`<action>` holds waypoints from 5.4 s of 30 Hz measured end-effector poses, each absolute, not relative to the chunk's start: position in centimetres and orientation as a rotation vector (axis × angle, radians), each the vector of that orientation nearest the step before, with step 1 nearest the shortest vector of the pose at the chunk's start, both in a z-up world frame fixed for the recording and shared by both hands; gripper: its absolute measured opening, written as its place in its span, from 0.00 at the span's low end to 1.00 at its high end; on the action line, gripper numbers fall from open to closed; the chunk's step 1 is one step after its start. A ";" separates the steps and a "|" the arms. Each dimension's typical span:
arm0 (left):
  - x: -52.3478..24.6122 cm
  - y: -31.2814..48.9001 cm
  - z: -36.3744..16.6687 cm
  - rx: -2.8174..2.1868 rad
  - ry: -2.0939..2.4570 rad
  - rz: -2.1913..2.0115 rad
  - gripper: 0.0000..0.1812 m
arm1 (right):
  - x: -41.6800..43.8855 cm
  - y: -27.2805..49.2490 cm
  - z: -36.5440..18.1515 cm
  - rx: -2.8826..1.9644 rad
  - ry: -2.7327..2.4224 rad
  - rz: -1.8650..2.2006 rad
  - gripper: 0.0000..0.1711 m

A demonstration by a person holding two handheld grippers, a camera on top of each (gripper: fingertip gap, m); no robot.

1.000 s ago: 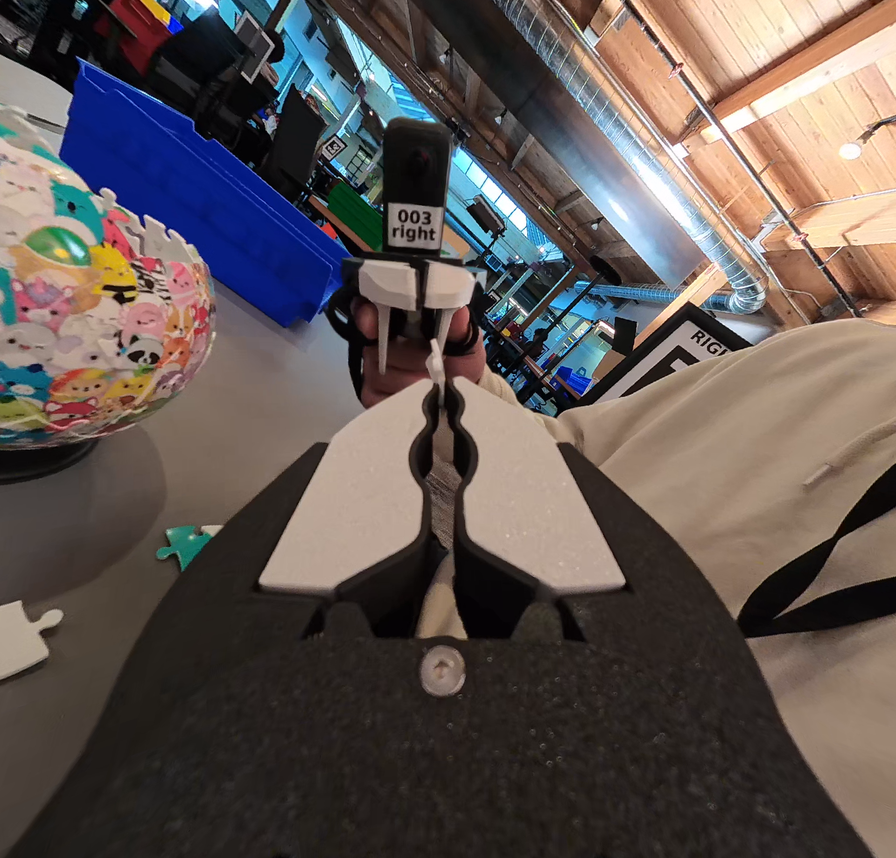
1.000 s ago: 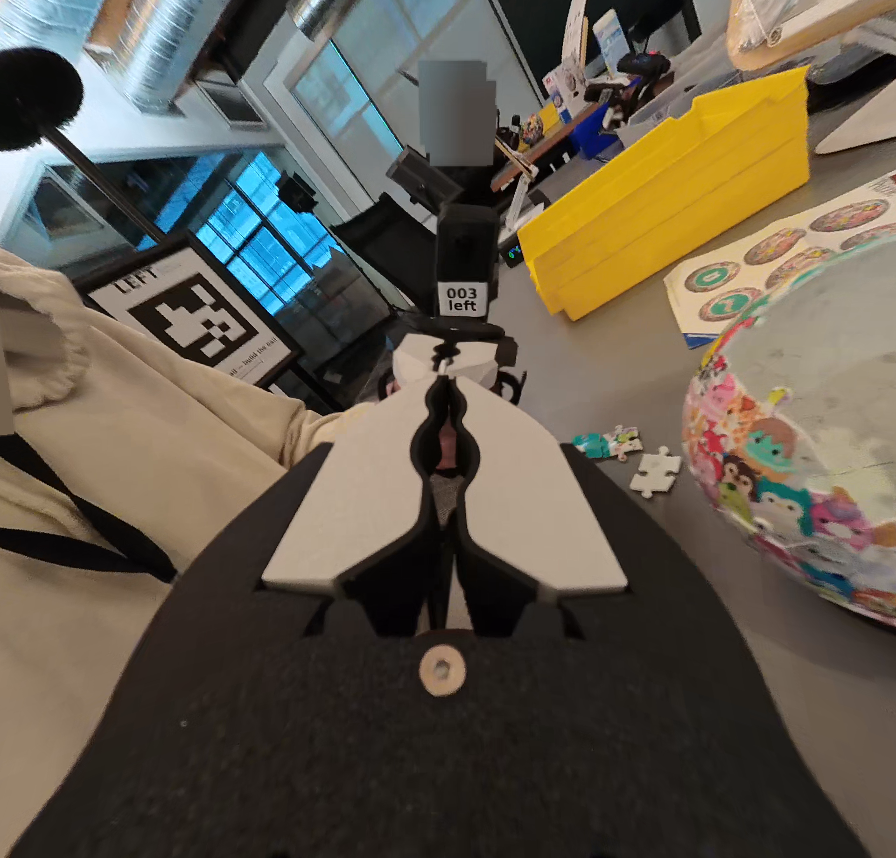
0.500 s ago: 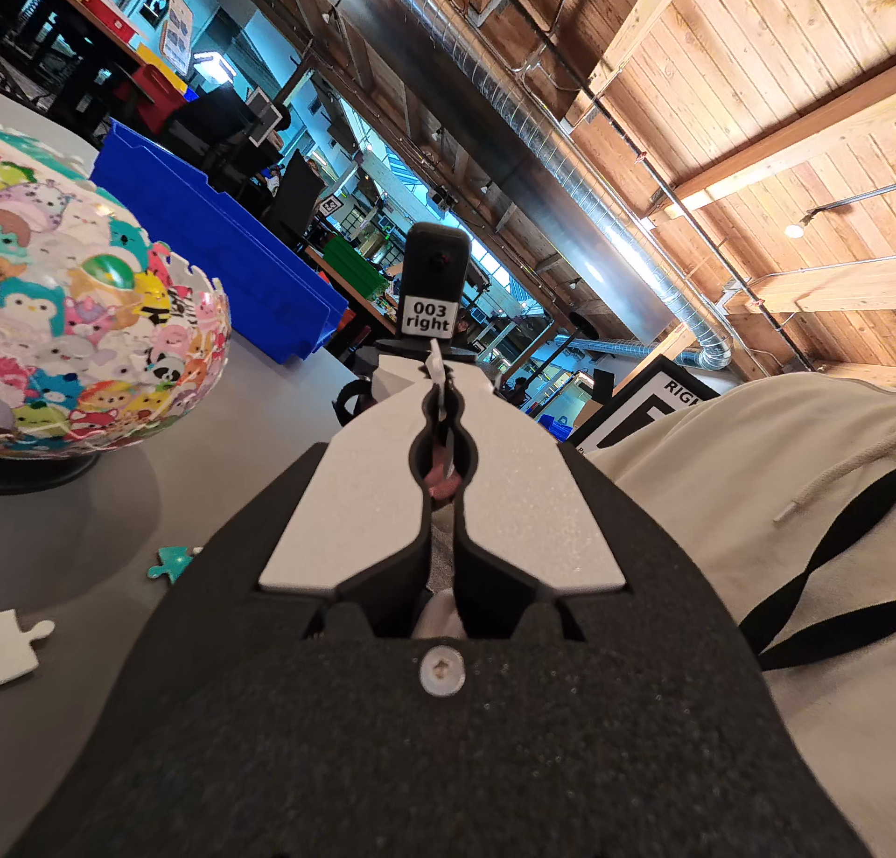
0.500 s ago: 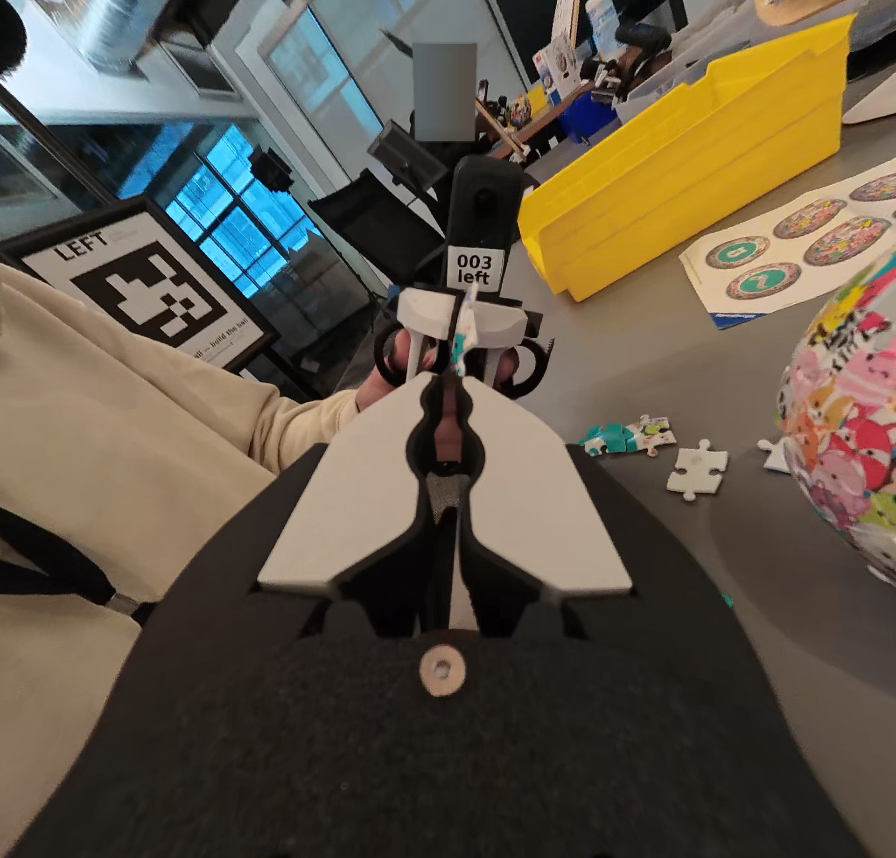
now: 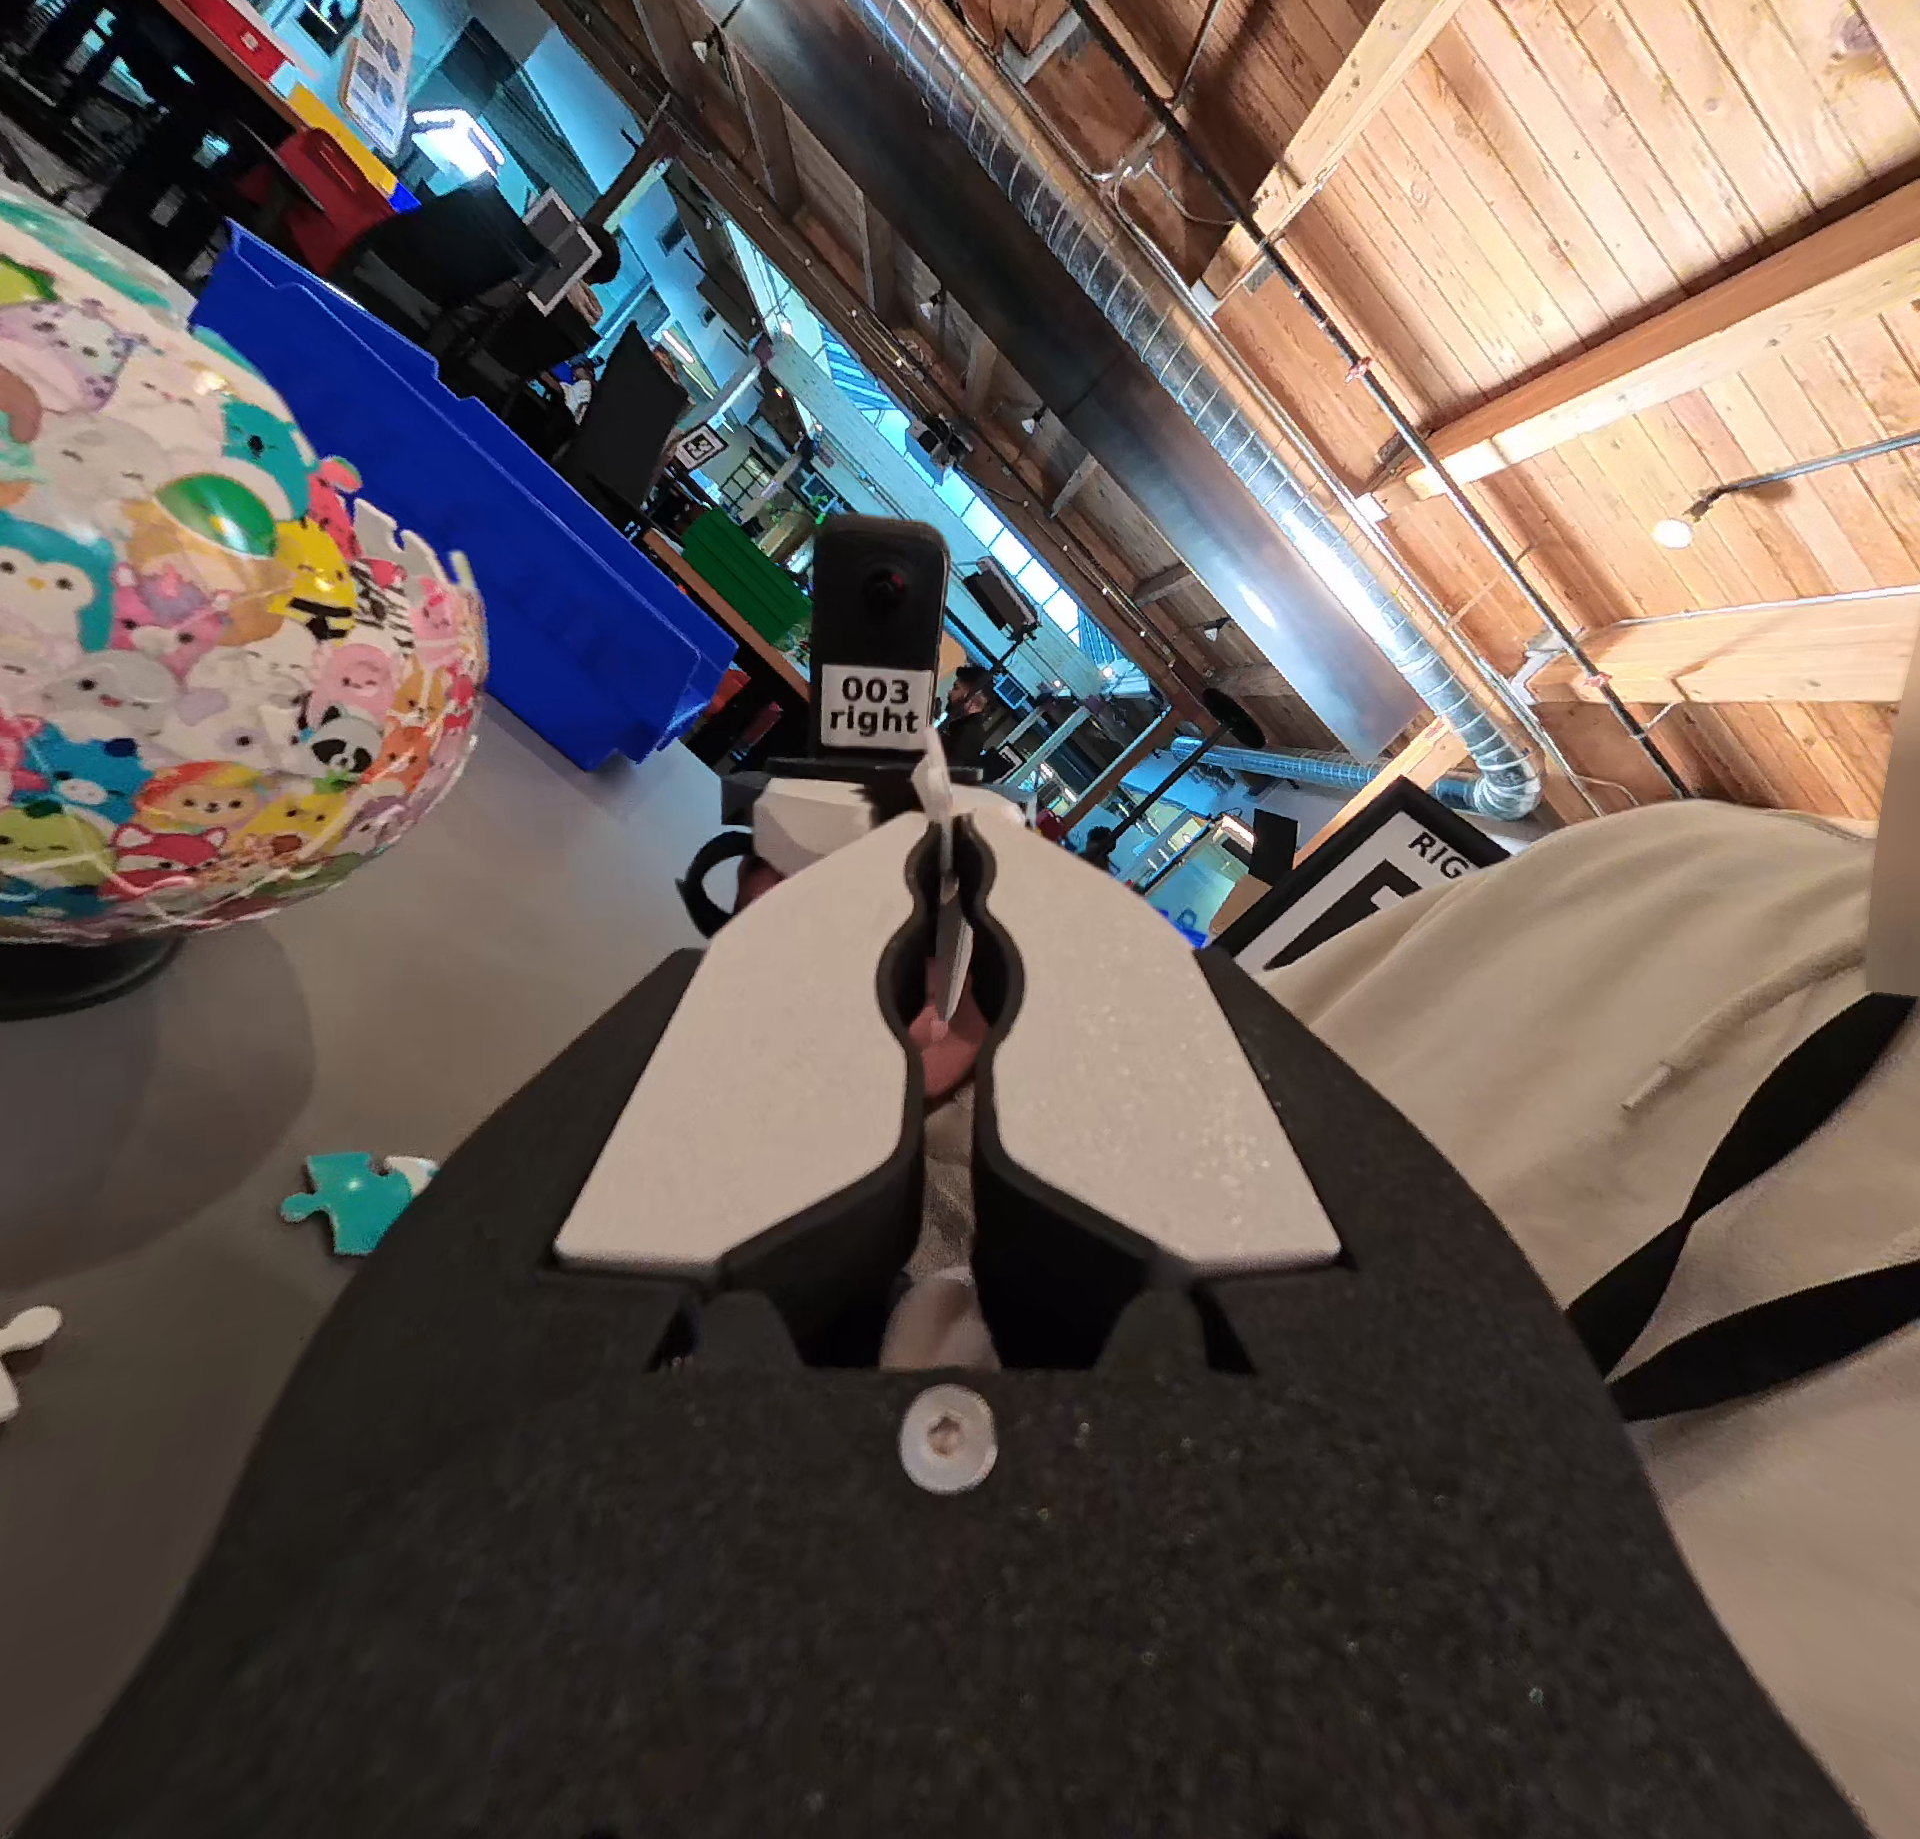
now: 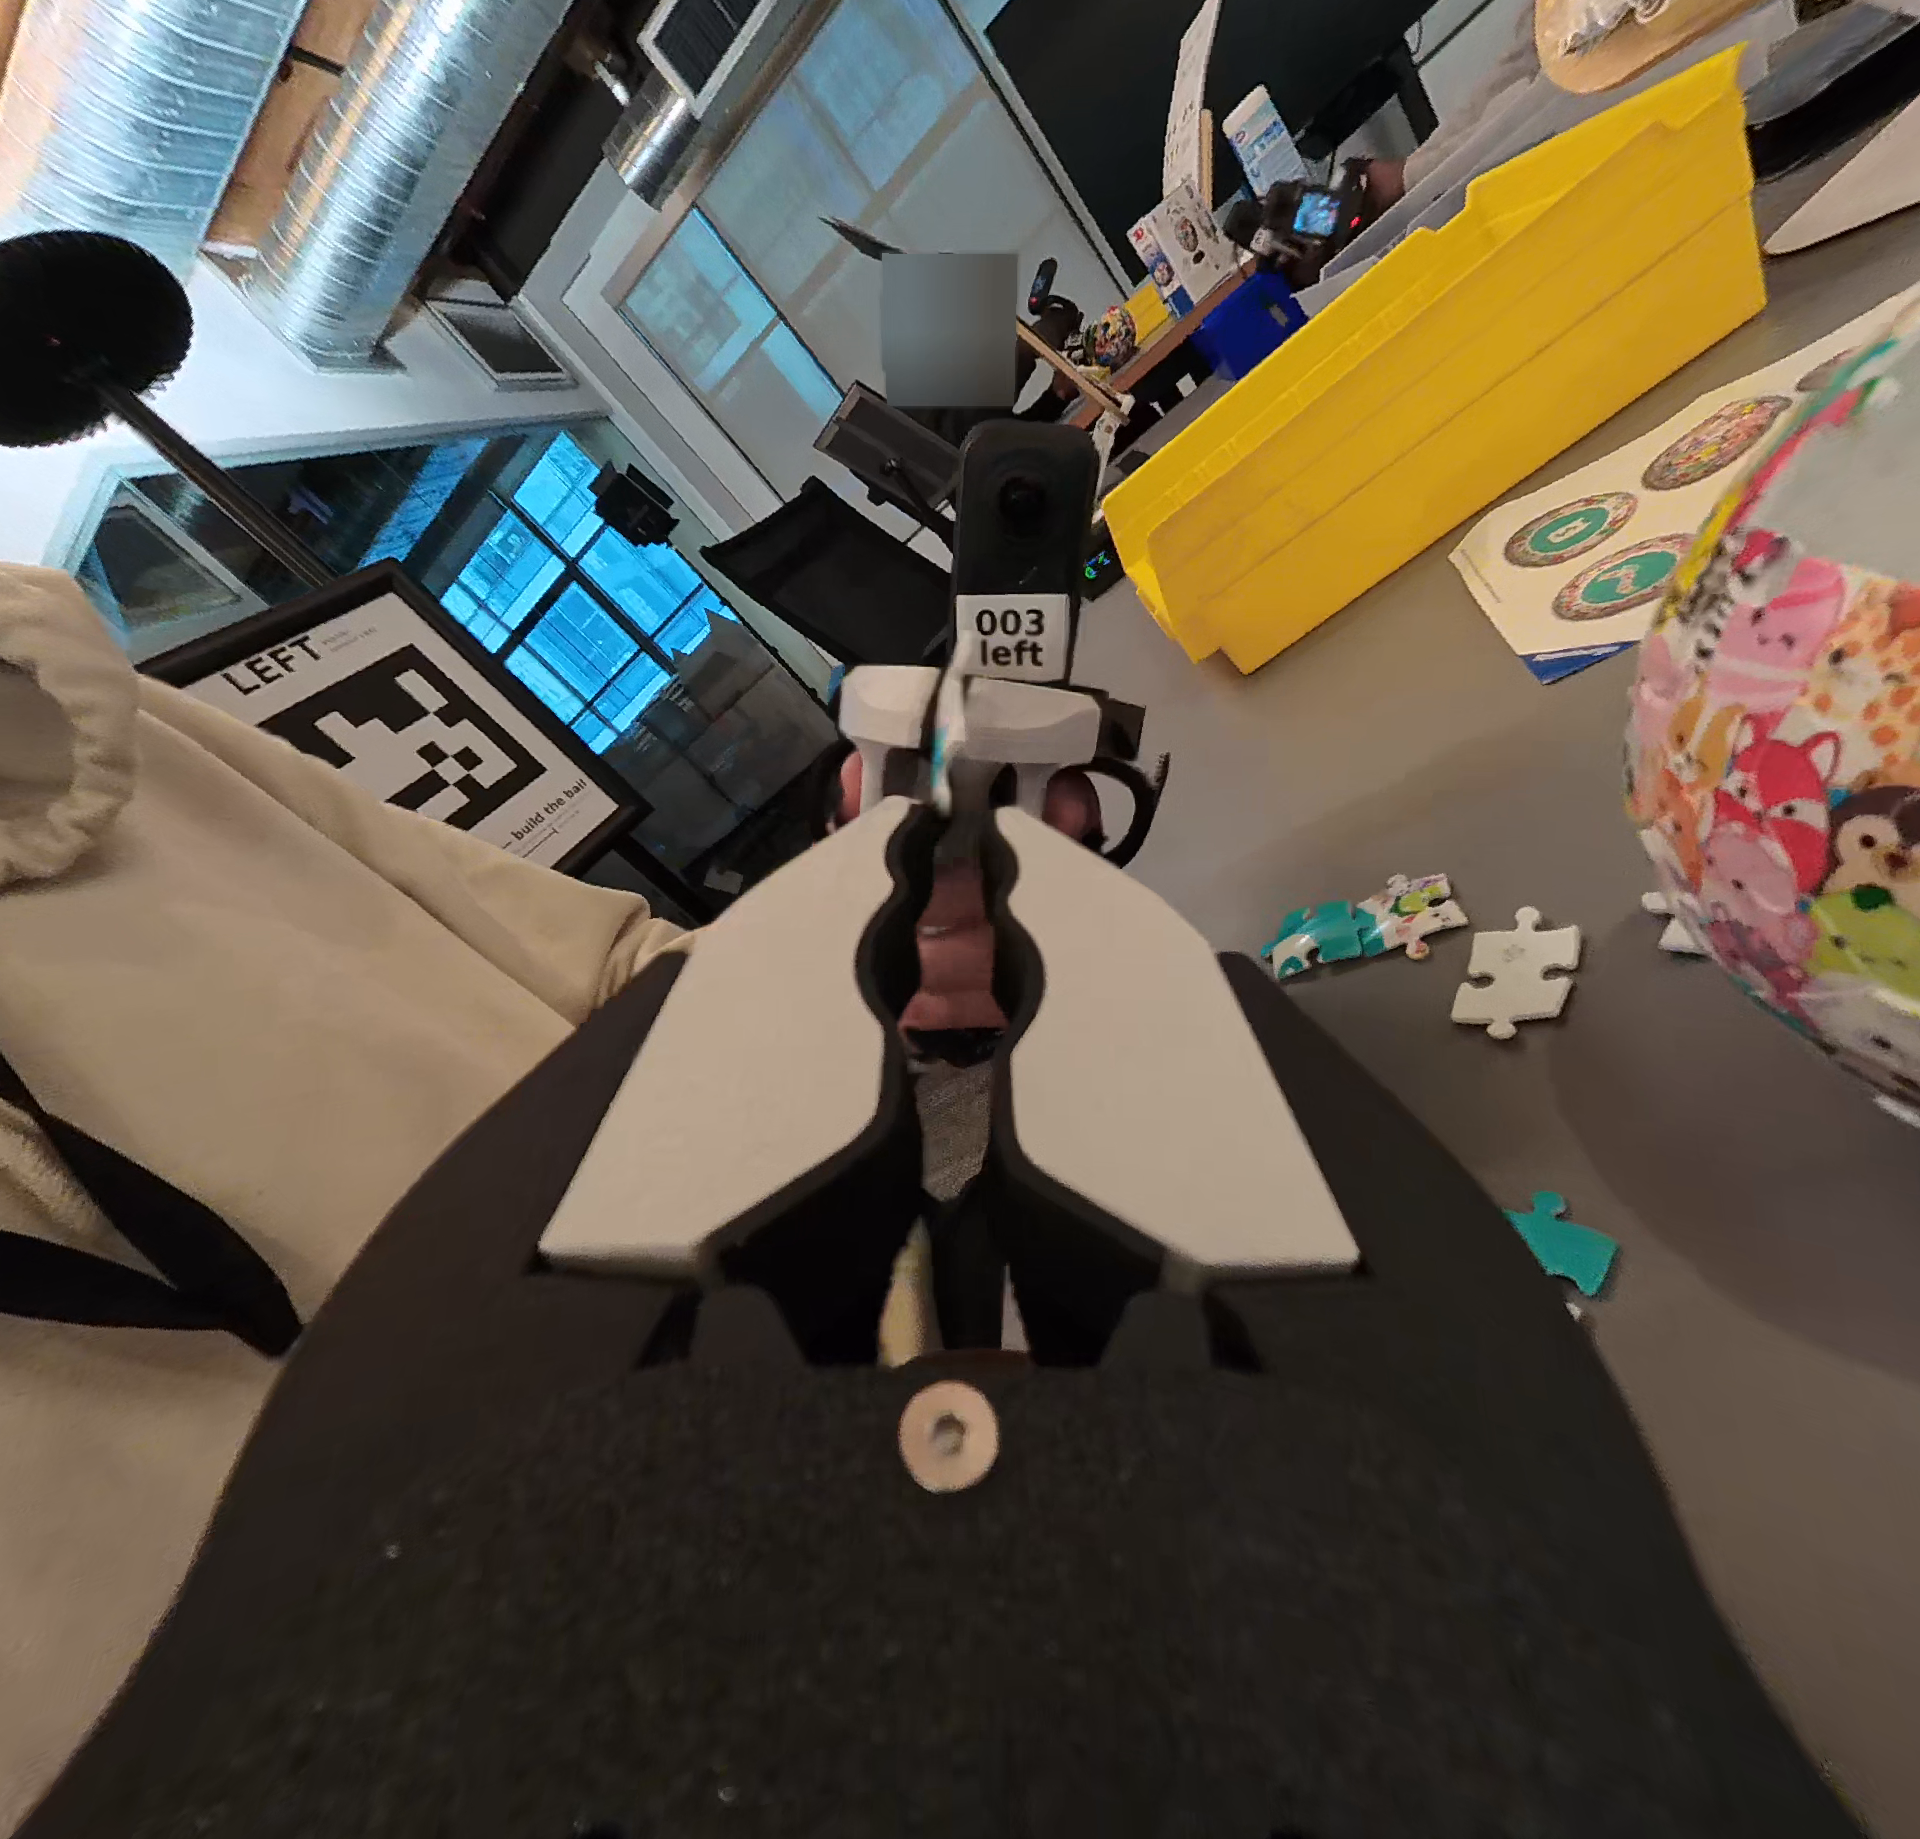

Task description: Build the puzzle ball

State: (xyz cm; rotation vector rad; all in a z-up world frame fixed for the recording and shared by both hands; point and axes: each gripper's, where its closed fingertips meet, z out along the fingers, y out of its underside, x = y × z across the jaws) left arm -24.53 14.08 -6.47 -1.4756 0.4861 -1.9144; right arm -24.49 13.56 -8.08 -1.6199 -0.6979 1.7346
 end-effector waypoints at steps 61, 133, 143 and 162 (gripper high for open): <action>-19.5 22.0 -6.3 -1.844 0.525 -1.437 0.01 | -12.4 21.5 -11.8 -1.707 -0.643 1.128 0.15; -38.2 17.5 -12.0 -1.856 0.468 -1.391 0.01 | -13.9 28.2 -14.7 -0.319 -3.377 -0.336 0.15; -37.9 17.5 -12.2 -1.859 0.474 -1.407 0.01 | -13.6 28.5 -15.4 -0.303 -3.404 -0.356 0.04; -37.9 17.5 -12.1 -1.850 0.476 -1.415 0.01 | -14.2 27.6 -14.9 -0.401 -3.382 -0.284 0.12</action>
